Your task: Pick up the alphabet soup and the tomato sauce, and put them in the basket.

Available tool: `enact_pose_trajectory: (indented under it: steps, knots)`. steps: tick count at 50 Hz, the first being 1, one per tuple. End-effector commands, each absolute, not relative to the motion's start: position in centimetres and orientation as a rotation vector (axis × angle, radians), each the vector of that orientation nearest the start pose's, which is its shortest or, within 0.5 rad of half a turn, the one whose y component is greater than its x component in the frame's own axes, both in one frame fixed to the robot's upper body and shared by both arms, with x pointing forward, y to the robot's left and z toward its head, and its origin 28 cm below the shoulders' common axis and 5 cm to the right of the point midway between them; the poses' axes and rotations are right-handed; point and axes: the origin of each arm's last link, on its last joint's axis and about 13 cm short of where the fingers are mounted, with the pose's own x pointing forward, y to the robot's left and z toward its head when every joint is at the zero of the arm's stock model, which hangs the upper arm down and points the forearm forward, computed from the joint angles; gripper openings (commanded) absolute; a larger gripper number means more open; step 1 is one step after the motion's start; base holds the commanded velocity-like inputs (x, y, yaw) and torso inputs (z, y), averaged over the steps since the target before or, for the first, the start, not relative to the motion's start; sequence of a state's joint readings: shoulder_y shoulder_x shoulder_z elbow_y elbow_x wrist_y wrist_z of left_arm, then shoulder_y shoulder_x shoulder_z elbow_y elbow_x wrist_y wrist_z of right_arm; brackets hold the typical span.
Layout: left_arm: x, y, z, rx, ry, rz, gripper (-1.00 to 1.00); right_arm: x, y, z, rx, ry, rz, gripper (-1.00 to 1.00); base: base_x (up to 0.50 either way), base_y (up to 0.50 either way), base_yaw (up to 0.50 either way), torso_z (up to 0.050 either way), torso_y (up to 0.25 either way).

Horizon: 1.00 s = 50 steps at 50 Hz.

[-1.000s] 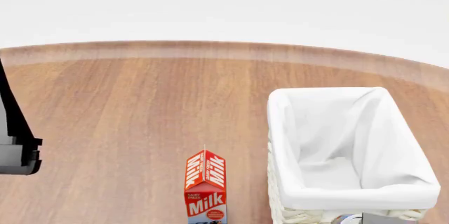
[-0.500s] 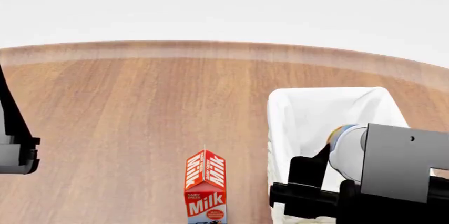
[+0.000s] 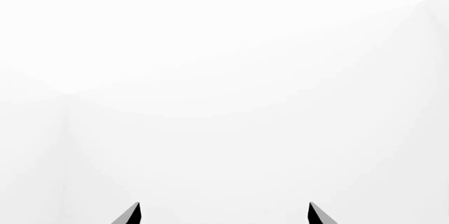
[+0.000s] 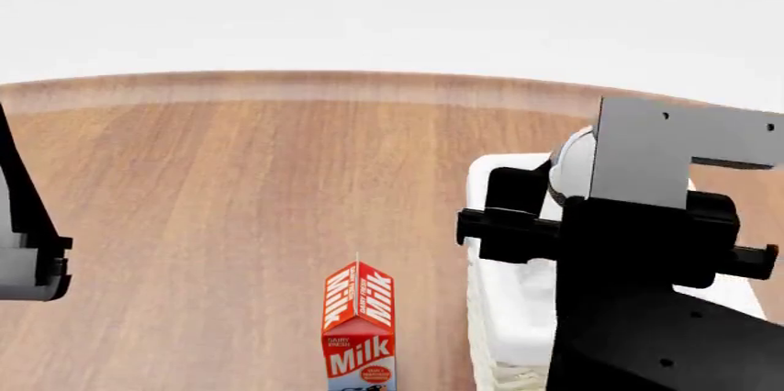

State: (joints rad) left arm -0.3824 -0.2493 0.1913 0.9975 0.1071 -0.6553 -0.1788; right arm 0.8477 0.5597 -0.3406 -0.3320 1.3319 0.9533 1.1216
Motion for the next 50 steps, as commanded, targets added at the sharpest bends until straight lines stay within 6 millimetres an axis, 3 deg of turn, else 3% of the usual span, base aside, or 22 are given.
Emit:
enact_pose_trajectory:
  steps: [1, 3, 4, 5, 14, 27, 42, 44, 45, 50]
  knots:
    - [19.1, 21.0, 23.0, 0.248, -0.739, 0.071, 1.0, 30.2, -9.7, 22.4, -0.033, 0.214, -0.123, -1.0, 0.0, 0.0, 0.0, 0.0, 0.0]
    - [19.1, 21.0, 23.0, 0.246, -0.739, 0.071, 1.0, 30.5, -9.6, 22.3, -0.031, 0.22, -0.123, -1.0, 0.0, 0.0, 0.0, 0.0, 0.0]
    - [19.1, 21.0, 22.9, 0.245, -0.738, 0.071, 1.0, 31.0, -9.5, 21.3, -0.038, 0.223, -0.121, -1.0, 0.0, 0.0, 0.0, 0.0, 0.0]
    - [19.1, 21.0, 22.9, 0.246, -0.737, 0.07, 1.0, 31.5, -9.4, 21.9, -0.049, 0.224, -0.119, -1.0, 0.0, 0.0, 0.0, 0.0, 0.0]
    - [19.0, 20.9, 23.1, 0.249, -0.74, 0.071, 1.0, 34.0, -8.7, 21.5, -0.064, 0.234, -0.114, -1.0, 0.0, 0.0, 0.0, 0.0, 0.001]
    - [19.1, 20.9, 23.1, 0.249, -0.74, 0.069, 1.0, 37.4, -8.7, 19.3, -0.083, 0.268, -0.154, -1.0, 0.0, 0.0, 0.0, 0.001, 0.001]
    - [19.1, 20.9, 23.2, 0.249, -0.741, 0.068, 1.0, 41.9, -8.2, 19.8, -0.023, 0.286, -0.194, -1.0, 0.0, 0.0, 0.0, 0.0, 0.001]
    - [19.1, 20.9, 23.2, 0.249, -0.741, 0.068, 1.0, 42.2, -8.1, 19.8, -0.026, 0.297, -0.198, -1.0, 0.0, 0.0, 0.0, 0.0, 0.0]
    - [19.1, 20.9, 23.2, 0.247, -0.74, 0.067, 1.0, 42.3, -8.1, 18.9, -0.026, 0.302, -0.203, -1.0, 0.0, 0.0, 0.0, 0.0, 0.0]
    - [19.0, 20.9, 23.1, 0.246, -0.74, 0.067, 1.0, 42.5, -8.4, 19.5, -0.032, 0.371, -0.251, -1.0, 0.0, 0.0, 0.0, 0.0, 0.0]
